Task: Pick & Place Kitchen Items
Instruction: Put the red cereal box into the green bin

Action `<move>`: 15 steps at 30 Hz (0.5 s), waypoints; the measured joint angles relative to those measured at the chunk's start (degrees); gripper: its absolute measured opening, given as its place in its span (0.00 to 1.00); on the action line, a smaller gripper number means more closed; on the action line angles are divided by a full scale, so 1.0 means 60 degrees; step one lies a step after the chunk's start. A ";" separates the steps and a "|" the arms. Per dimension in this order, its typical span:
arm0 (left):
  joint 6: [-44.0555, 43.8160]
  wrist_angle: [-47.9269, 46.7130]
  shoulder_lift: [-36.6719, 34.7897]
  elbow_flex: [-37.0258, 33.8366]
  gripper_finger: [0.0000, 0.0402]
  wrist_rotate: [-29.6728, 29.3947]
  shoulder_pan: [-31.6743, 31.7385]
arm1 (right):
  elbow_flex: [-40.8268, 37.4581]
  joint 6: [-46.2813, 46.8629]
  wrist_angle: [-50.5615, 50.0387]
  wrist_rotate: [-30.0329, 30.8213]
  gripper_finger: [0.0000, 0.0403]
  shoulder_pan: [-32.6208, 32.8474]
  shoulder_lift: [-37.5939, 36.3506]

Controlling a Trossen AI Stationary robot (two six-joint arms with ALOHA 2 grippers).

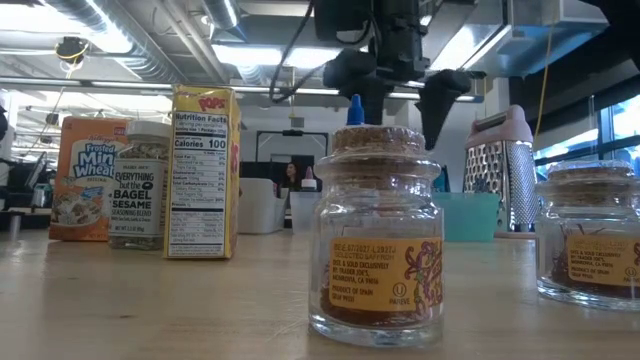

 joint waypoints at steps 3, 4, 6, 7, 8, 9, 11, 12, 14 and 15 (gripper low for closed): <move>-0.0053 0.0006 0.0004 0.0000 0.74 0.0000 0.0000 | -0.0295 -0.0003 0.0634 0.0001 0.99 -0.0004 0.0002; -0.0064 0.0006 0.0004 0.0000 0.74 0.0000 0.0000 | -0.0360 -0.0019 0.0886 -0.0002 0.99 -0.0007 0.0002; -0.0067 0.0007 0.0004 0.0000 0.74 0.0000 0.0000 | -0.0466 -0.0046 0.1145 -0.0001 0.99 -0.0007 0.0002; -0.0067 0.0011 0.0004 0.0000 0.74 -0.0003 0.0000 | -0.0517 -0.0046 0.1171 -0.0003 0.99 -0.0004 0.0002; -0.0067 0.0021 0.0004 0.0000 0.74 0.0000 0.0000 | -0.0587 -0.0046 0.1226 -0.0006 0.99 -0.0004 0.0002; -0.0067 0.0043 0.0004 0.0000 0.74 -0.0002 -0.0002 | -0.0671 -0.0060 0.1281 -0.0014 0.99 -0.0004 -0.0001; -0.0067 0.0181 0.0004 0.0000 0.74 -0.0001 -0.0001 | -0.0826 -0.0072 0.1275 -0.0029 0.99 -0.0004 -0.0001; -0.0067 0.0237 0.0005 0.0000 0.74 0.0000 0.0000 | -0.0889 -0.0072 0.1290 -0.0036 0.99 -0.0004 -0.0001; -0.0067 0.0280 0.0007 0.0000 0.74 0.0000 0.0000 | -0.1076 -0.0068 0.1402 -0.0143 0.99 -0.0004 -0.0001; -0.0067 0.0310 0.0007 0.0000 0.74 -0.0003 0.0000 | -0.1180 -0.0072 0.1458 -0.0190 0.99 -0.0007 -0.0001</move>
